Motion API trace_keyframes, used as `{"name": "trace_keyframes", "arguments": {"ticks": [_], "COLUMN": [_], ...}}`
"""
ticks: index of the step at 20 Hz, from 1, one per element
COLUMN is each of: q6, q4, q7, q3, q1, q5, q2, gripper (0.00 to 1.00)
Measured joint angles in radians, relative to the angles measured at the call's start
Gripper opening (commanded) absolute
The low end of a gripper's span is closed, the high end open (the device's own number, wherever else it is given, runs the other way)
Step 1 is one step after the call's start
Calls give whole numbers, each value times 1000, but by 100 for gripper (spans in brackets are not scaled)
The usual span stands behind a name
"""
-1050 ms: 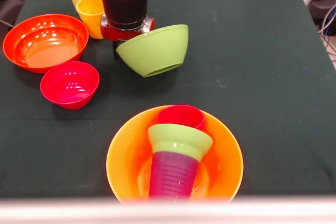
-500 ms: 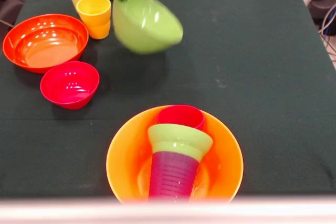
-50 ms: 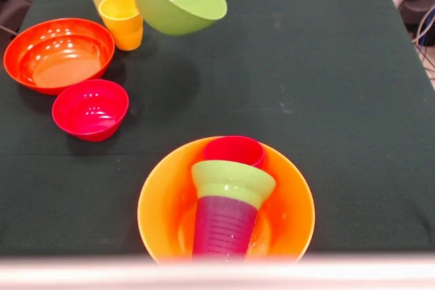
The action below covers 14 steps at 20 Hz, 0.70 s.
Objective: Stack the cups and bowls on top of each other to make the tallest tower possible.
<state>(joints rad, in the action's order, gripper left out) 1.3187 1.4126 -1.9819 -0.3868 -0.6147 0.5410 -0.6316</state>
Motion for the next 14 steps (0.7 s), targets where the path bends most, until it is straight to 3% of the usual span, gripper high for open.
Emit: {"name": "trace_keyframes", "arguments": {"ticks": [1, 7, 11, 14], "q6": [-19, -369, -594, -699], "q4": [-3, -3, 1, 10], "q7": [2, 18, 18, 18], "q3": [-4, -54, -87, -113], "q1": [0, -15, -29, -40], "q5": [14, 133, 167, 168], "q2": [-1, -9, -8, -6], "gripper": [0, 0, 0, 0]}}
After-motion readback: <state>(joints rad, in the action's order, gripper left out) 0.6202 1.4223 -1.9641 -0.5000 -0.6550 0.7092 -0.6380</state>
